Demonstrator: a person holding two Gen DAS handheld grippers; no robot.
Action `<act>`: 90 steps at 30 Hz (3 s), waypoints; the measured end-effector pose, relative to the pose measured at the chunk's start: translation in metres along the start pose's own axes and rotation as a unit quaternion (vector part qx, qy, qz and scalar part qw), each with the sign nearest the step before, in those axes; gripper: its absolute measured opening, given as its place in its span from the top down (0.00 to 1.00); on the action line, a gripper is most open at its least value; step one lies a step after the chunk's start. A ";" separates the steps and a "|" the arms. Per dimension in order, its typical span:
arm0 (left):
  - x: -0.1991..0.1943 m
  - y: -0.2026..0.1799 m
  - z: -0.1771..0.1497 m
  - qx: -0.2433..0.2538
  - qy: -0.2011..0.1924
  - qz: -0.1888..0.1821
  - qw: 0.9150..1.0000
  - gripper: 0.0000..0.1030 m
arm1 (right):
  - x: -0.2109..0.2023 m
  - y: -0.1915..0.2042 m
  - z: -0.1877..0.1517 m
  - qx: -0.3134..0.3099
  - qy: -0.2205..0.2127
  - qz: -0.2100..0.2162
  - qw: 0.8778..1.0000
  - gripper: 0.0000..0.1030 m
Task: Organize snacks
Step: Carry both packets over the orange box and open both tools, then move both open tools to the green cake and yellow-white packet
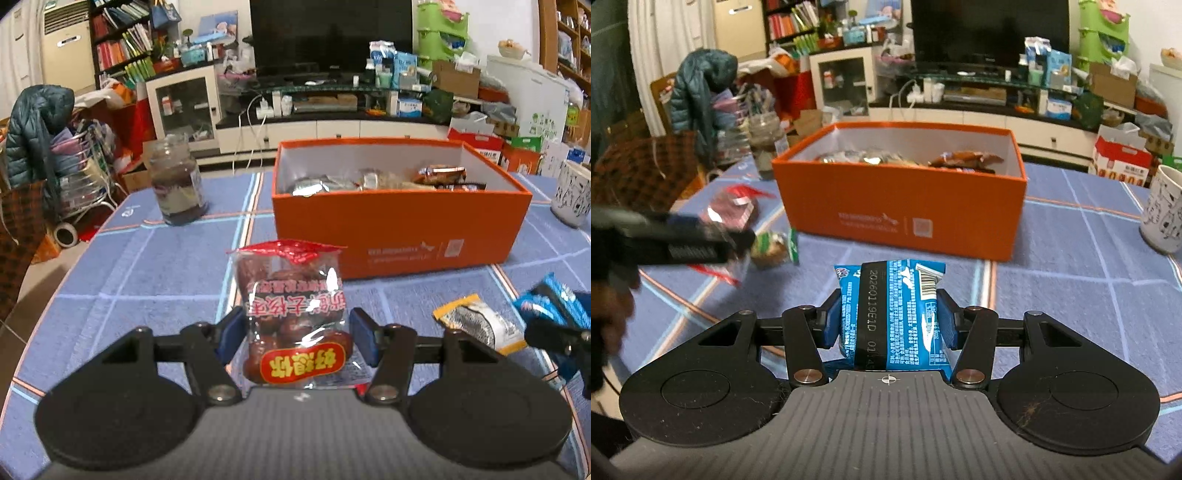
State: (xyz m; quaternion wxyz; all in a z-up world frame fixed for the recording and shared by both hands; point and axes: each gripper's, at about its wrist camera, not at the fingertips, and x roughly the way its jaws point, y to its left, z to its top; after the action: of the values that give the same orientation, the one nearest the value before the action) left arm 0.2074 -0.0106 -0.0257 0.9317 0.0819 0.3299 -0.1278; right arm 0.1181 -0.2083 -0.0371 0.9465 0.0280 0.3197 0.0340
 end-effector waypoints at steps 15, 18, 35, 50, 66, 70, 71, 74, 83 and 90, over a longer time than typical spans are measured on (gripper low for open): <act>-0.005 0.001 -0.004 0.002 0.008 0.025 1.000 0.42 | 0.004 0.014 0.004 0.003 -0.003 -0.010 1.000 0.62; -0.005 0.002 -0.004 0.001 0.008 0.027 1.000 0.42 | 0.007 0.017 0.006 0.000 -0.001 -0.008 1.000 0.62; -0.003 0.007 0.086 -0.011 -0.050 -0.009 0.999 0.42 | 0.000 -0.035 0.100 0.046 -0.079 -0.013 0.996 0.62; 0.053 -0.009 0.126 0.009 -0.044 -0.023 0.999 0.41 | 0.052 -0.034 0.150 0.027 -0.079 -0.014 0.996 0.62; 0.049 0.086 0.035 0.039 -0.058 -0.021 0.997 0.05 | 0.001 -0.038 0.030 0.046 -0.030 -0.007 0.998 0.33; 0.052 0.081 0.016 -0.004 -0.063 -0.062 0.996 0.05 | 0.036 -0.029 0.007 -0.005 -0.007 0.001 1.000 0.33; 0.051 0.074 0.013 0.020 -0.076 -0.083 0.993 0.05 | 0.043 -0.029 0.003 0.000 0.005 0.010 1.000 0.33; 0.058 0.049 0.005 0.158 -0.100 -0.108 0.976 0.05 | 0.059 -0.030 0.000 0.009 0.030 0.031 0.999 0.31; 0.083 0.022 -0.022 0.192 -0.004 -0.136 0.972 0.05 | 0.086 -0.021 0.003 0.011 0.056 0.022 0.998 0.25; 0.062 0.009 -0.035 0.164 0.008 -0.148 0.975 0.05 | 0.088 -0.012 -0.003 -0.011 0.066 0.008 0.998 0.28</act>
State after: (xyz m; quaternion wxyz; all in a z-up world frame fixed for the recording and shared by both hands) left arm 0.2353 -0.0053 -0.0915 0.8735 0.1849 0.3205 -0.3163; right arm 0.1868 -0.2132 -0.0938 0.9232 0.0173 0.3810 0.0469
